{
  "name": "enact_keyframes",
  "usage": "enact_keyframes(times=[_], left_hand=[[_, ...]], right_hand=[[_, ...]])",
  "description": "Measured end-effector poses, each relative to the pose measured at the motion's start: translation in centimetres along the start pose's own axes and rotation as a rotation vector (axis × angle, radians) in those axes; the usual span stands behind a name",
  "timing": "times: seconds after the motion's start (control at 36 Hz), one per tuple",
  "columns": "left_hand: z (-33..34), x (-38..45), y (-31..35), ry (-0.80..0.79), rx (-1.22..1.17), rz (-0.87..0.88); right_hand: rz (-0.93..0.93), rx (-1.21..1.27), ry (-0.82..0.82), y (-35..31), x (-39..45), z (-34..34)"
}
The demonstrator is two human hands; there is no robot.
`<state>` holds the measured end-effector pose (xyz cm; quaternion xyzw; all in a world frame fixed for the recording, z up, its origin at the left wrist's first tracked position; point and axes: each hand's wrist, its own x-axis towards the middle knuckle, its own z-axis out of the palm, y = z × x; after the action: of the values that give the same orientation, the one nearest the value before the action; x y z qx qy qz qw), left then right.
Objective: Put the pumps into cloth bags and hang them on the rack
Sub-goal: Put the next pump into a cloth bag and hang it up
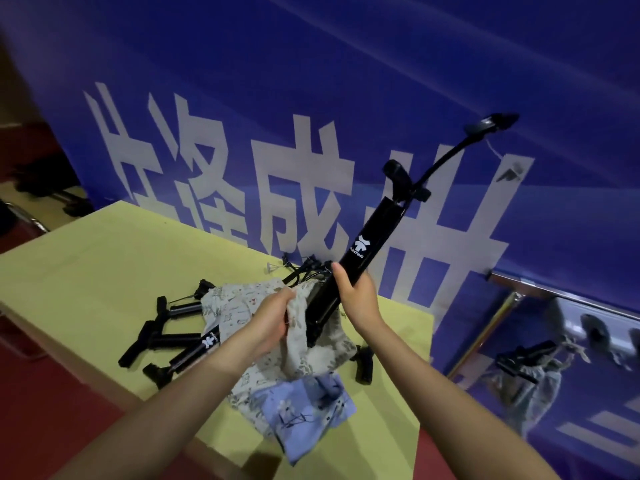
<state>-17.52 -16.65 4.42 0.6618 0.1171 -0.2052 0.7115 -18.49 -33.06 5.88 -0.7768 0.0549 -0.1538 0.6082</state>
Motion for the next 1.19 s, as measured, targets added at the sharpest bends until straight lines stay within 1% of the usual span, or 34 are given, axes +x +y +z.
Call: enact_keyframes(times=[0.08,0.17,0.28,0.36,0.42,0.58,0.67,0.75,0.83,0.94,1.0,1.08,1.19], left_hand=[[0.0,-1.2,1.0,-0.039,-0.079,0.004],[-0.6,-1.0,1.2,-0.143,-0.191,-0.020],[-1.2,-0.7,1.8,-0.174,-0.307,0.002],[-1.2,-0.4,2.2,-0.102,-0.375,0.003],[-1.3,-0.2,2.3,-0.049,-0.375,0.027],[-1.8,-0.3,3.4,0.022,-0.286,0.242],[-1.8,-0.2,3.8,0.044,-0.225,0.330],[-1.6,-0.1,3.9,0.004,-0.220,0.320],[-1.2,0.1,3.9,-0.032,-0.298,0.257],[-0.1,-0.5,4.0,0.009,-0.342,0.201],[0.6,-0.7,3.9,0.005,-0.367,0.212],[1.4,-0.8,4.0,-0.012,-0.408,0.239],[2.0,-0.9,3.9,-0.028,-0.394,0.246]], right_hand=[[-0.013,0.013,-0.015,0.1,-0.6,0.9],[-0.033,-0.003,-0.051,0.2,-0.9,1.6],[-0.032,0.033,-0.133,-0.1,-1.4,2.1],[-0.004,0.023,-0.220,0.0,-2.0,2.4],[0.008,-0.004,-0.278,0.2,-2.4,2.6],[0.023,-0.088,-0.452,0.9,-3.3,2.5],[-0.012,-0.191,-0.524,1.1,-3.4,2.4],[-0.068,-0.303,-0.595,0.9,-3.4,2.5],[-0.113,-0.359,-0.614,0.8,-3.4,2.6],[-0.157,-0.378,-0.683,0.2,-3.3,2.3],[-0.143,-0.358,-0.705,0.1,-3.2,2.0],[-0.055,-0.343,-0.709,0.1,-3.0,1.4],[0.051,-0.285,-0.722,-0.2,-3.0,0.4]])
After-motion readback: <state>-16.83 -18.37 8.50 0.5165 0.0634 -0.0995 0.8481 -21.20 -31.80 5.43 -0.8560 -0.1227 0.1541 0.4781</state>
